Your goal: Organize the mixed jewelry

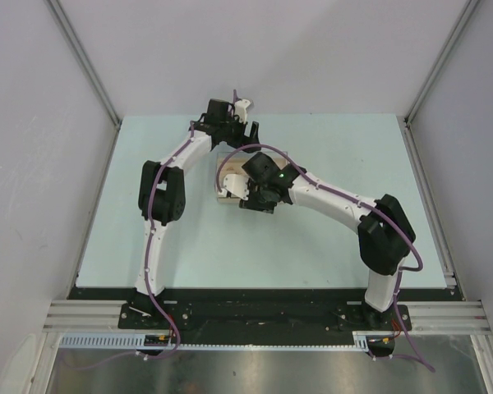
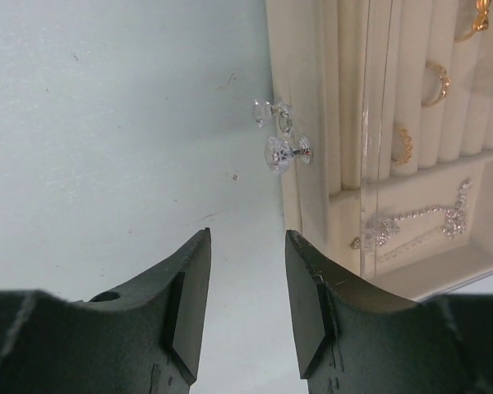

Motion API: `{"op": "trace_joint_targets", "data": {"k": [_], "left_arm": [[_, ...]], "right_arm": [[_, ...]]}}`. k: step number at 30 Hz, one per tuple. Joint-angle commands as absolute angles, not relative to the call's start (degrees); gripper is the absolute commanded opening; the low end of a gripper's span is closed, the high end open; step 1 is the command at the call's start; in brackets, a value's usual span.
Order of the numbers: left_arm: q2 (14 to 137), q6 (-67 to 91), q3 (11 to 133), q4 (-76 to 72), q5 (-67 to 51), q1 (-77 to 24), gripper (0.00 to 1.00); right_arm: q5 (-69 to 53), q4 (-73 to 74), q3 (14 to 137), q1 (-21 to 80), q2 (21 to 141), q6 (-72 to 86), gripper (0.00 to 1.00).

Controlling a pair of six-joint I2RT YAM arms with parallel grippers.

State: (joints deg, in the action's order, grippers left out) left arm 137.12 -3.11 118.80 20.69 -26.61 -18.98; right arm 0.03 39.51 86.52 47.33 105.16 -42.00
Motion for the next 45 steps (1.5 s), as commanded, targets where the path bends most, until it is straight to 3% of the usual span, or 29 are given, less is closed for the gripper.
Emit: {"op": "trace_joint_targets", "data": {"k": [1, 33, 45], "left_arm": [[136.0, -6.9, 116.5, 27.3, -26.3, -20.6, 0.95], [136.6, -6.5, 116.1, 27.2, -26.9, -20.6, 0.95], [135.2, -6.5, 117.2, 27.8, -26.7, -20.5, 0.95]], "right_arm": [[-1.5, 37.8, 86.5, 46.6, 105.8, -41.4, 0.45], [8.1, 27.6, 86.6, 44.5, 110.3, -40.5, 0.46], [5.5, 31.5, 86.1, 46.4, 107.6, -38.0, 0.47]]}}
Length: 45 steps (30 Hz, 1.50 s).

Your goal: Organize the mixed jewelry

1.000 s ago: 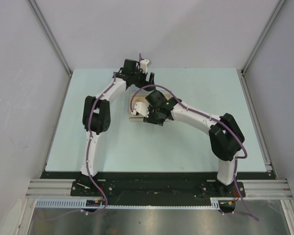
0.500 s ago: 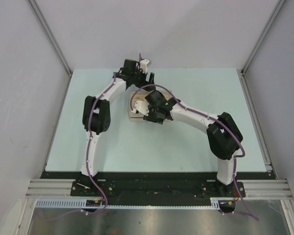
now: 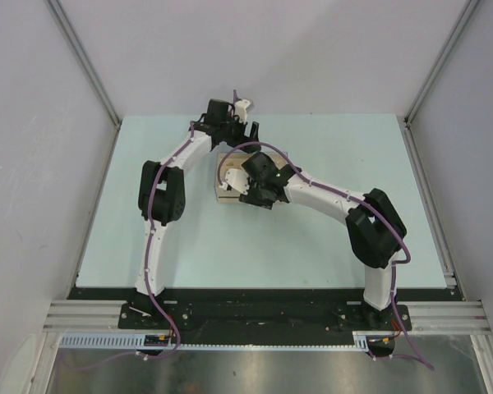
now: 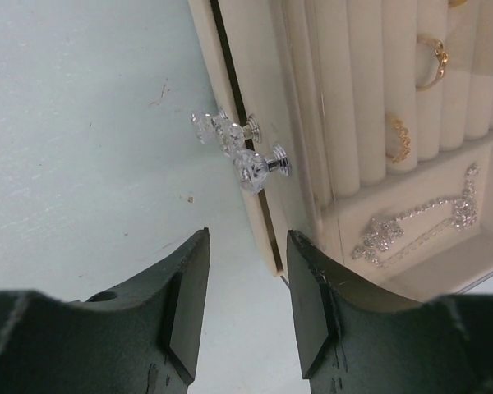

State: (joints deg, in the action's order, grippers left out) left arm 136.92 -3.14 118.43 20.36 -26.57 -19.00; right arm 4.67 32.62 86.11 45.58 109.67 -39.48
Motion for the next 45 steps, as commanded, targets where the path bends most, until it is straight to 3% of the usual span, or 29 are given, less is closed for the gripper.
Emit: {"op": "trace_joint_targets", "data": {"k": [1, 28, 37, 40, 42, 45], "left_arm": [[135.2, -6.5, 117.6, 28.0, -26.7, -20.4, 0.95], [127.4, -1.1, 121.7, 22.5, -23.5, -16.0, 0.98], [114.2, 3.8, 112.8, 17.3, -24.3, -10.0, 0.99], [108.5, 3.7, 107.6, 16.0, -24.6, -8.0, 1.0], [105.6, 2.6, 105.0, 15.8, -24.6, -7.2, 1.0], [99.8, 1.0, 99.3, 15.5, -24.2, -6.2, 1.0]], "right_arm": [[5.5, 31.8, 86.0, 46.7, 107.2, -37.8, 0.48], [7.1, 38.3, 84.0, 48.2, 94.3, -30.4, 0.54], [8.1, 36.9, 83.7, 40.2, 85.7, -23.9, 0.67], [7.6, 36.1, 83.7, 36.0, 82.6, -21.7, 0.81], [7.0, 35.7, 83.7, 32.8, 80.8, -20.7, 1.0], [5.9, 34.7, 83.7, 28.9, 79.1, -18.8, 1.0]]}}
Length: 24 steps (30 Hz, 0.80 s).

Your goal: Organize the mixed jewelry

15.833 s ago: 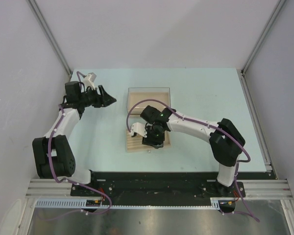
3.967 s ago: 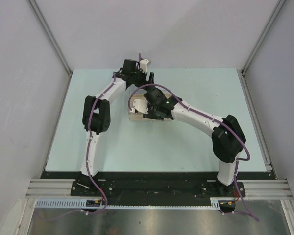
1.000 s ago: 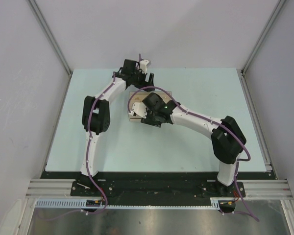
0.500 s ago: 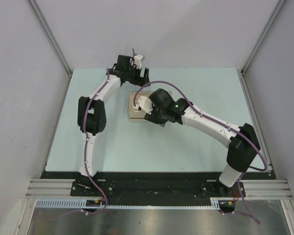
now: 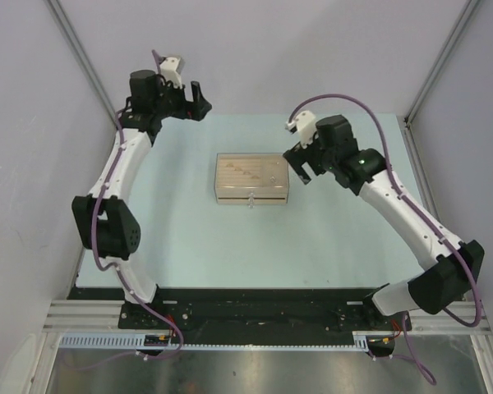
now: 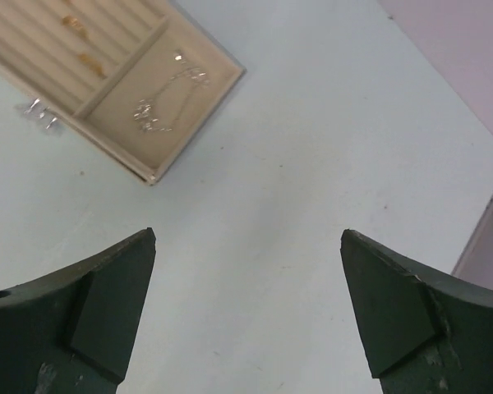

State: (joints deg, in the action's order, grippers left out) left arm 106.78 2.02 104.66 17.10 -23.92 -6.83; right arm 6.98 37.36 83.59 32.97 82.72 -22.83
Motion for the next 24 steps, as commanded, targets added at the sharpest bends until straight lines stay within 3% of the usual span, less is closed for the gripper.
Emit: {"op": "trace_joint_targets", "data": {"k": [1, 5, 11, 24], "left_arm": [[98.5, 0.7, 96.2, 14.9, -24.0, -5.6, 1.0], [89.2, 0.2, 88.3, 13.0, -24.1, -4.1, 1.0], [79.3, -3.5, 80.0, 12.8, -19.0, -3.7, 1.0], [60.6, -4.4, 65.8, 10.0, -15.2, -3.7, 1.0]], "right_arm": [[5.4, 34.5, 83.8, 26.2, 78.8, -17.5, 1.0], [0.7, 33.7, 83.9, 17.1, 78.3, -13.2, 1.0], [-15.8, 32.5, 84.3, 1.3, 77.9, -6.2, 1.0], [-17.0, 29.6, 84.2, -2.8, 75.3, -4.2, 1.0]]}}
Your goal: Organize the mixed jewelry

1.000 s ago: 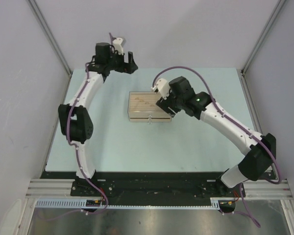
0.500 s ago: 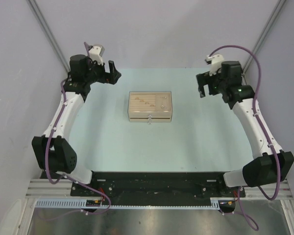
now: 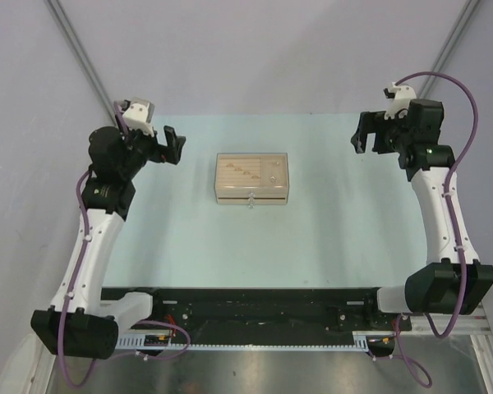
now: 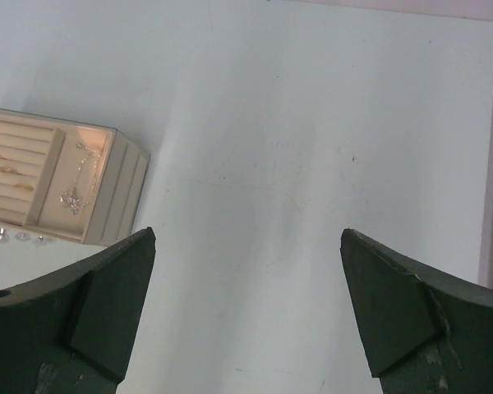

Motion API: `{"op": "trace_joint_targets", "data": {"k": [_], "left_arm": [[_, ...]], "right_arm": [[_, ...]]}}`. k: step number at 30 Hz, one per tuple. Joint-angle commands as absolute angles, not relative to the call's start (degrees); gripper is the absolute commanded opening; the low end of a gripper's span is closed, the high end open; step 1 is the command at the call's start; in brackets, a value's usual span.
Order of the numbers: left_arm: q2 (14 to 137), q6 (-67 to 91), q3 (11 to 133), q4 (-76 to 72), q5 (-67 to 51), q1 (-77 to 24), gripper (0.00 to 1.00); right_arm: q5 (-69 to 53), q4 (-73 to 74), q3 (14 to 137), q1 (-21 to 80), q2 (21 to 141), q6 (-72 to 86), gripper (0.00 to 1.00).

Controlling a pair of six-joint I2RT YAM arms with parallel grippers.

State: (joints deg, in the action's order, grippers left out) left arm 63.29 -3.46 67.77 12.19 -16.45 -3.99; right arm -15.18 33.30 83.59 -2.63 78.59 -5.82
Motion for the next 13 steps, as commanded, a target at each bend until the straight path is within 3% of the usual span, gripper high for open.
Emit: {"op": "trace_joint_targets", "data": {"k": [1, 13], "left_arm": [[59.9, -4.3, 65.3, 9.9, -15.6, -3.7, 1.0], [58.0, -2.3, 62.2, 8.8, -17.0, -3.7, 1.0]], "right_arm": [[-17.5, 29.2, 84.2, -2.8, 75.1, -4.4, 1.0], [-15.1, 28.9, 83.8, -1.4, 73.7, -5.2, 1.0]]}}
